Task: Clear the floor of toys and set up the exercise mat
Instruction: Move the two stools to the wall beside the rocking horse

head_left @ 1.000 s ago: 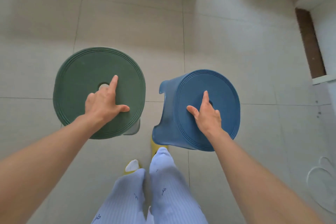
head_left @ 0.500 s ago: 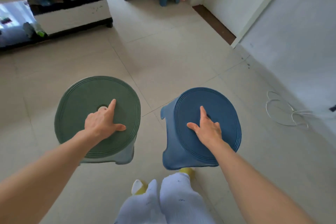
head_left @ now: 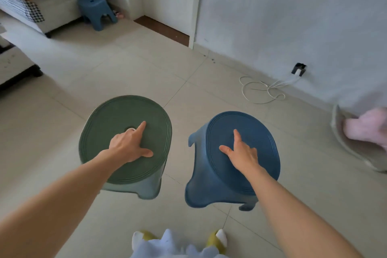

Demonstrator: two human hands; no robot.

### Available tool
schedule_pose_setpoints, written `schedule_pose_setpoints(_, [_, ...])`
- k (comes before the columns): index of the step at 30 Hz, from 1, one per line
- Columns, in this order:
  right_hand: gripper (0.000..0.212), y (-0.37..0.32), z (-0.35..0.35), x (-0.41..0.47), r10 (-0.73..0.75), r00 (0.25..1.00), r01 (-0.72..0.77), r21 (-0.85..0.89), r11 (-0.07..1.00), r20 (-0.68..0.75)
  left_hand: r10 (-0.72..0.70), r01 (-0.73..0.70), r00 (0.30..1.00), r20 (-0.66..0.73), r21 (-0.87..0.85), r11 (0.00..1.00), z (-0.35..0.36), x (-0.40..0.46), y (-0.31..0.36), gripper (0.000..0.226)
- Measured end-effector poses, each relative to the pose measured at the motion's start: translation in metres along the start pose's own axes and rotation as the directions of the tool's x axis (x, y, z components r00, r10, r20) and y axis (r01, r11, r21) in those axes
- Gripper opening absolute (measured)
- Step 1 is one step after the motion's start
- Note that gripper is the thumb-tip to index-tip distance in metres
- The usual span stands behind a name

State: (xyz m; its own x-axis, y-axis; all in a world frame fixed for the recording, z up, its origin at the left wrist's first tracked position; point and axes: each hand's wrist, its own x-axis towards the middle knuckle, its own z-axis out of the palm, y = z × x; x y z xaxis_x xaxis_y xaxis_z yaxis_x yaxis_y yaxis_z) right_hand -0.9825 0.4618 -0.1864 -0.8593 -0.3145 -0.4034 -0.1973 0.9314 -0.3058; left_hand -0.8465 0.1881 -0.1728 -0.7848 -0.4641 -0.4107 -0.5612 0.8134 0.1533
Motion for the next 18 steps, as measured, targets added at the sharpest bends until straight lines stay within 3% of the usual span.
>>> schedule_pose_setpoints(7, [0.098, 0.118, -0.056, 0.005, 0.133, 0.984, -0.156, 0.225, 0.962, 0.115, 0.146, -0.147, 0.989, 0.021, 0.061, 0.987, -0.003, 0.023, 0.129, 0.104])
schedule_pose_setpoints(18, [0.103, 0.25, -0.11, 0.013, 0.254, 0.967, -0.241, 0.322, 0.916, 0.002, 0.32, -0.321, 0.947, 0.028, 0.092, 0.943, 0.0, 0.06, 0.305, 0.104])
